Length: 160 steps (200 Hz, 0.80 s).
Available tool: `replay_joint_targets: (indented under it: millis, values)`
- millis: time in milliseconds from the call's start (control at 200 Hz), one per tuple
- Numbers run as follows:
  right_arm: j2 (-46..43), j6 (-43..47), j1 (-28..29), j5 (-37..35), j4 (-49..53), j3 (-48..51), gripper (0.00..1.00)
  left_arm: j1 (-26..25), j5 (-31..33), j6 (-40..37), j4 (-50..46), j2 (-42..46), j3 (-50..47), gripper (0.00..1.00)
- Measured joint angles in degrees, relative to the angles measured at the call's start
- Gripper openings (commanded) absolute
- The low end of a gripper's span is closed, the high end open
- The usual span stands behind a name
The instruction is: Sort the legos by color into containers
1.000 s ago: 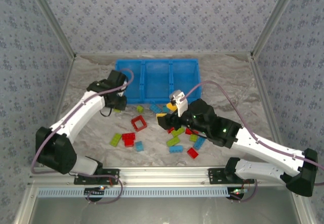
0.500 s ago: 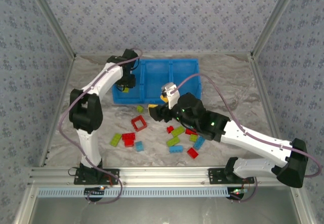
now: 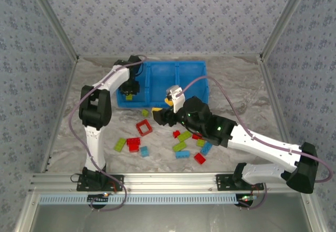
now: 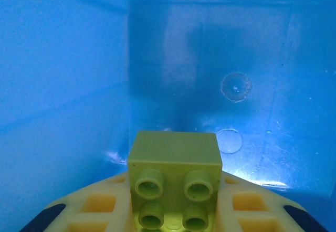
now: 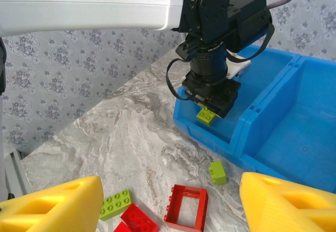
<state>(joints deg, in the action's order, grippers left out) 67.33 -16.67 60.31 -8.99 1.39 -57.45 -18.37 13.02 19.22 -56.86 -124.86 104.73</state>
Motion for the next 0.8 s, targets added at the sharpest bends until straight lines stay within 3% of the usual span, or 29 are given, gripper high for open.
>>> replay_joint_targets:
  millis: [200,345,630,730,799]
  values:
    - [2.01,-0.7,0.33,0.42,-0.2,-0.02,0.72,-0.17,-0.37,0.63,0.02,-0.42,0.42,0.48]
    - [2.01,-0.96,0.33,0.39,-0.31,0.0,0.72,-0.7,-0.33,1.16,-0.04,-0.42,0.57,0.56]
    - [4.33,-1.84,0.35,0.31,0.61,-0.28,0.7,-1.9,0.79,1.51,-0.22,0.7,0.46,0.57]
    - [8.0,-2.67,0.33,0.17,2.89,-2.14,0.65,-2.67,2.6,2.69,0.66,6.64,-2.29,0.63]
    - [11.37,-3.54,0.31,0.22,4.55,-3.93,0.61,-3.19,3.58,4.46,2.23,15.52,-7.67,0.64]
